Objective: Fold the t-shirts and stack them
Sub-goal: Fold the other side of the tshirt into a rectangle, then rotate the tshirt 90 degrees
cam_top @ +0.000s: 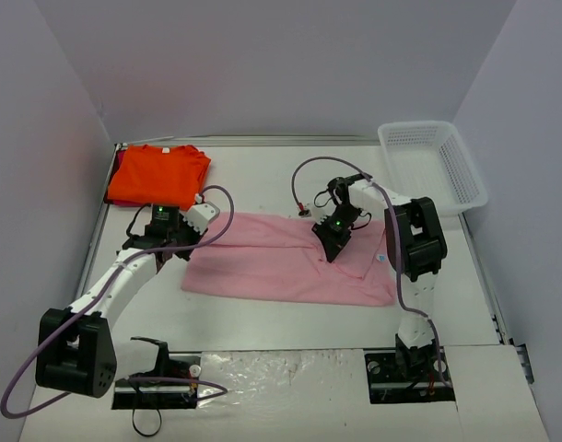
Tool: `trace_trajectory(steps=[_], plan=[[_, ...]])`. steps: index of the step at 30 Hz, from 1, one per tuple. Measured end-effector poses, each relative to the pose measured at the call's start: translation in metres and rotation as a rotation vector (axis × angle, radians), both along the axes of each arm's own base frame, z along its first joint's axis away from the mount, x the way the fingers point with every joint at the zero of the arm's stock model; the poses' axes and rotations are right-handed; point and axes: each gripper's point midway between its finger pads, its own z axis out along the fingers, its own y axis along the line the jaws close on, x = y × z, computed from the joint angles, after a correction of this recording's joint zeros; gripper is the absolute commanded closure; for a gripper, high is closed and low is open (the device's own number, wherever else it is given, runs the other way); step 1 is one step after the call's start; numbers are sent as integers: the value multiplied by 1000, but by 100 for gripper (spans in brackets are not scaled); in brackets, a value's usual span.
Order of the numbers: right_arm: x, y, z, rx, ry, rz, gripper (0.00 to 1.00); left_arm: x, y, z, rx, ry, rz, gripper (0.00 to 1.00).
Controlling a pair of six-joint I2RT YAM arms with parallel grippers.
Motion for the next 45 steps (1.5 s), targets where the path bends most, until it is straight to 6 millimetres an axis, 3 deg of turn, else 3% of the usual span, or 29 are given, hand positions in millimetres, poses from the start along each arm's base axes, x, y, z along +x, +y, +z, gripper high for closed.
trace_trajectory(steps=[9, 17, 23, 27, 34, 41, 45], plan=[[-8, 6, 0, -4, 20, -8, 100, 0, 0, 0, -5, 1, 6, 83], [2, -4, 7, -46, -41, -11, 100, 0, 1, 1, -4, -1, 11, 78], [11, -12, 46, -17, -154, -31, 100, 3, 6, 18, 7, -38, 28, 71], [0, -28, 67, -4, -201, -54, 100, 13, 7, 35, 7, -79, 37, 70], [-53, -65, 37, -61, -54, -86, 100, 14, 8, 41, 7, -94, 40, 69], [-54, -80, 30, -105, -41, -85, 100, 12, 11, 47, 9, -111, 51, 69], [-51, -87, 12, -136, 10, -74, 100, 11, 14, 53, 16, -128, 65, 68]])
